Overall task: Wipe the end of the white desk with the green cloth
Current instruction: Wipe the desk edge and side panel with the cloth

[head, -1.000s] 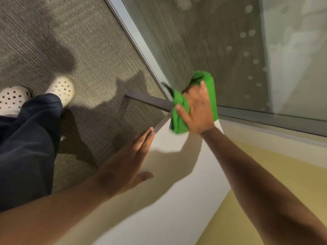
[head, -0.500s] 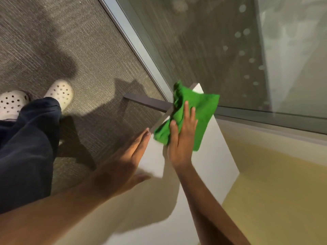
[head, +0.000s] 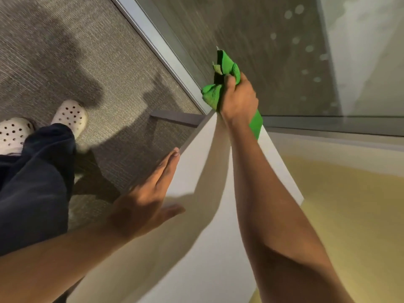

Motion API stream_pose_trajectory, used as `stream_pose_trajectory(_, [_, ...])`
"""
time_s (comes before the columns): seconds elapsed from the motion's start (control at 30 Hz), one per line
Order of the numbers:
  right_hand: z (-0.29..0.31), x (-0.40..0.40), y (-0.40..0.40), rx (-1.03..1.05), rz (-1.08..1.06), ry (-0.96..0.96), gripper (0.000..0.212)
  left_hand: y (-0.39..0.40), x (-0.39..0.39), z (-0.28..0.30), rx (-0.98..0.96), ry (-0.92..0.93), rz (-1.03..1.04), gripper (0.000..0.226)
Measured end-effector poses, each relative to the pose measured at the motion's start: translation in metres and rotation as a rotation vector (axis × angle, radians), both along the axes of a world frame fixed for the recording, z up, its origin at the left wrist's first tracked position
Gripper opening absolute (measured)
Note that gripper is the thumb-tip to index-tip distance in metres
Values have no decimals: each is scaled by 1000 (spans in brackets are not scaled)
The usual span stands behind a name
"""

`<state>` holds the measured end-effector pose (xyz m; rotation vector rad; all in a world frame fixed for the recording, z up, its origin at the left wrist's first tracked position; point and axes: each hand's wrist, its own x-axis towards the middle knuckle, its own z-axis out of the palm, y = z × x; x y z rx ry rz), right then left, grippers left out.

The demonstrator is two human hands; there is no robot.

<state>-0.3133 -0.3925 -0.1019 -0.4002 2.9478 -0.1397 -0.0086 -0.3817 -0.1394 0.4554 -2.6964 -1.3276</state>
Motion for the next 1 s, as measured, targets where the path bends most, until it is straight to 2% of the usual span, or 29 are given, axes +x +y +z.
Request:
stream_pose_trajectory(0.1, [-3,22,15,-71,278,72,34,2,1,1,13,29,39,109])
stream_pose_trajectory(0.2, [2,13,34,-74,573,-35,34,4,1,-2,21,15,34,109])
stream_pose_trajectory(0.27, [6,1,32,-126,522,-85,34,3,0,-3,17,7,14,110])
stream_pose_trajectory(0.37, [6,-12,12,-87,80,-78,50,2,1,-6,-17,4,15,110])
stream_pose_trajectory(0.4, [5,-12,7,-68,15,-66,54,3,2,-8,-14,15,17,110])
stream_pose_trajectory(0.47, [2,0,11,-107,105,-51,55,3,3,-7,18,29,5,111])
stream_pose_trajectory(0.57, [4,40,37,-207,410,-85,48,1,2,-2,29,7,30,112])
stream_pose_trajectory(0.7, [20,77,78,-291,574,-346,46,-1,1,4,115,-15,15,111])
stream_pose_trajectory(0.77, [33,80,89,-492,470,-418,47,-3,1,8,141,-45,10,112])
stream_pose_trajectory(0.83, [33,79,79,-642,180,-289,43,-4,2,8,153,-54,7,112])
stream_pose_trajectory(0.9, [23,74,49,-498,-102,-144,50,-3,2,7,189,-63,-15,111])
stream_pose_trajectory(1.0, [2,62,15,-160,-191,-58,82,-2,-1,2,273,-107,-24,113])
